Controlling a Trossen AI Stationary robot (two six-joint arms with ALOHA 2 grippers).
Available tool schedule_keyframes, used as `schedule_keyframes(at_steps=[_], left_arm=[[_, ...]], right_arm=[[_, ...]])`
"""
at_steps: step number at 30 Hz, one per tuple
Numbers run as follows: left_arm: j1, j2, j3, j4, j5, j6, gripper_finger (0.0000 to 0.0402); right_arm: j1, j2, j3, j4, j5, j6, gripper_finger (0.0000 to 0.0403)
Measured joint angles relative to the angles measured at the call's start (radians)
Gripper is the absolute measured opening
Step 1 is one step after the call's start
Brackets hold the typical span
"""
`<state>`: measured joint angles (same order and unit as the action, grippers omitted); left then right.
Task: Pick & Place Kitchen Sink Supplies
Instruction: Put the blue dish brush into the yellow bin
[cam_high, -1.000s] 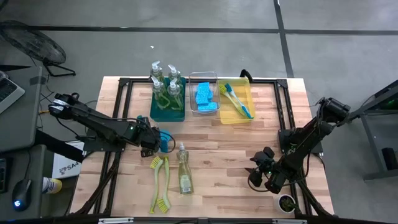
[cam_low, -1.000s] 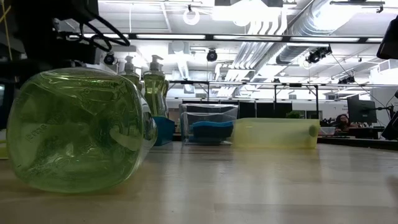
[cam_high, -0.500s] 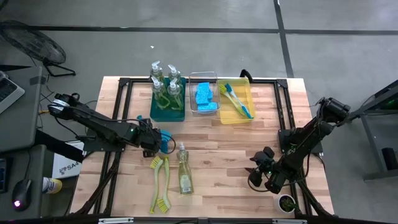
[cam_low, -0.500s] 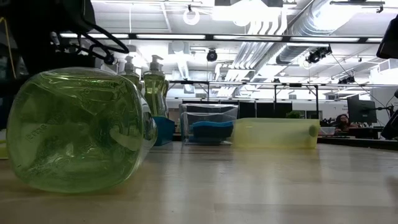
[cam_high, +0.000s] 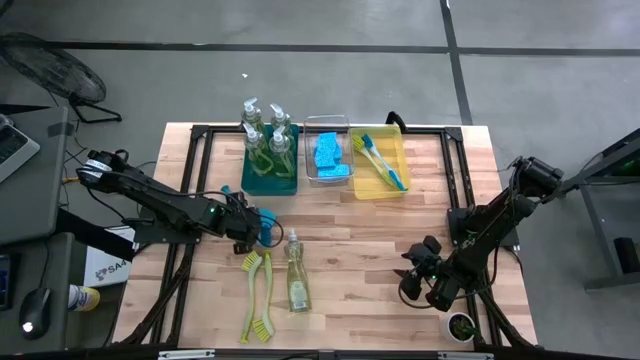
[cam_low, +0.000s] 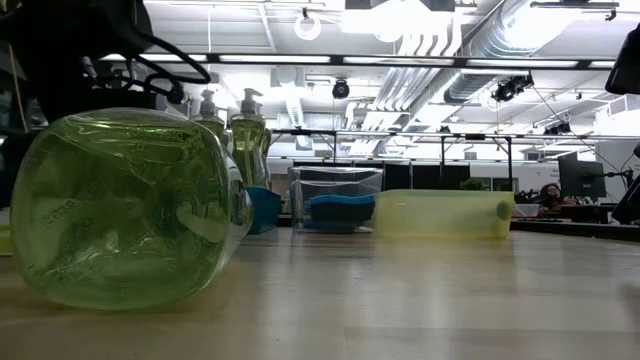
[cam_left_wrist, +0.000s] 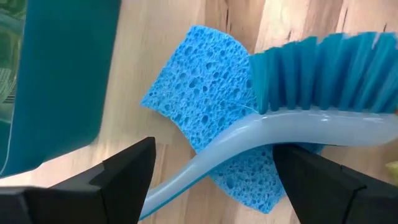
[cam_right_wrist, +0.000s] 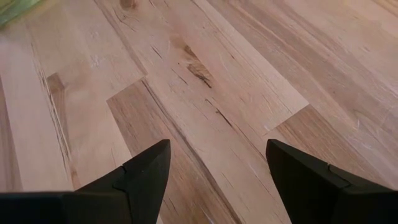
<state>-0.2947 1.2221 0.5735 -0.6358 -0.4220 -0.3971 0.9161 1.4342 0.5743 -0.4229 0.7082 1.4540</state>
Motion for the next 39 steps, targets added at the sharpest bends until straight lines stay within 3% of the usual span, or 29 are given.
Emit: schedule_keyframes(at_steps=[18, 39], left_arm=[[0.000, 0.000, 0.000, 0.047, 0.049, 0.000, 0.0135], [0.000, 0.103, 0.003, 0.109, 0.005, 0.053, 0.0121]], right_arm=[[0.000, 0.000, 0.000, 0.003, 0.000, 0.000, 0.0259], [0.000, 0.000, 0.000, 0.003, -0.006, 0.000, 0.0259]])
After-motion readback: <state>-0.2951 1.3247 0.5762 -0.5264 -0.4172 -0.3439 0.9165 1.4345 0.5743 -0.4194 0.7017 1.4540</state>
